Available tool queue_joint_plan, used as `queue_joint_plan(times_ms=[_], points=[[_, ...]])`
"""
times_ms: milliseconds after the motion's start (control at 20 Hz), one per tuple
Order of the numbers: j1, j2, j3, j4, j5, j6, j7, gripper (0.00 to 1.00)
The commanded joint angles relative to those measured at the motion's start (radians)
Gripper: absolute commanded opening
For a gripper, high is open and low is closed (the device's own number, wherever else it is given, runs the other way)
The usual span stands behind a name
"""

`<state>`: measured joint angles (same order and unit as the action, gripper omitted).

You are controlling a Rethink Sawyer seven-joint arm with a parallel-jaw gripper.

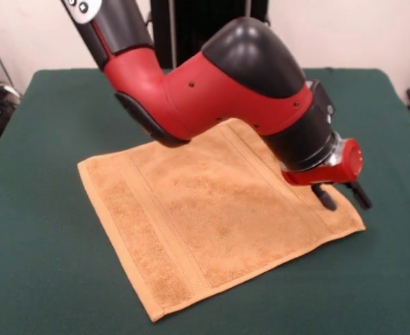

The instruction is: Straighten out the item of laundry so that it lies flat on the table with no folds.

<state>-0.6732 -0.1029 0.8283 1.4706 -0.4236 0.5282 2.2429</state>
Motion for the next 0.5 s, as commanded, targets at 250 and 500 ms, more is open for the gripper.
queue_joint_plan(times_ms=[250,500], points=[[0.274,-0.203,-0.318,0.055,-0.09,0.035,0.15,1.0],[0.423,-0.447,-0.5,0.069,-0.052,0.221,0.23,1.0]])
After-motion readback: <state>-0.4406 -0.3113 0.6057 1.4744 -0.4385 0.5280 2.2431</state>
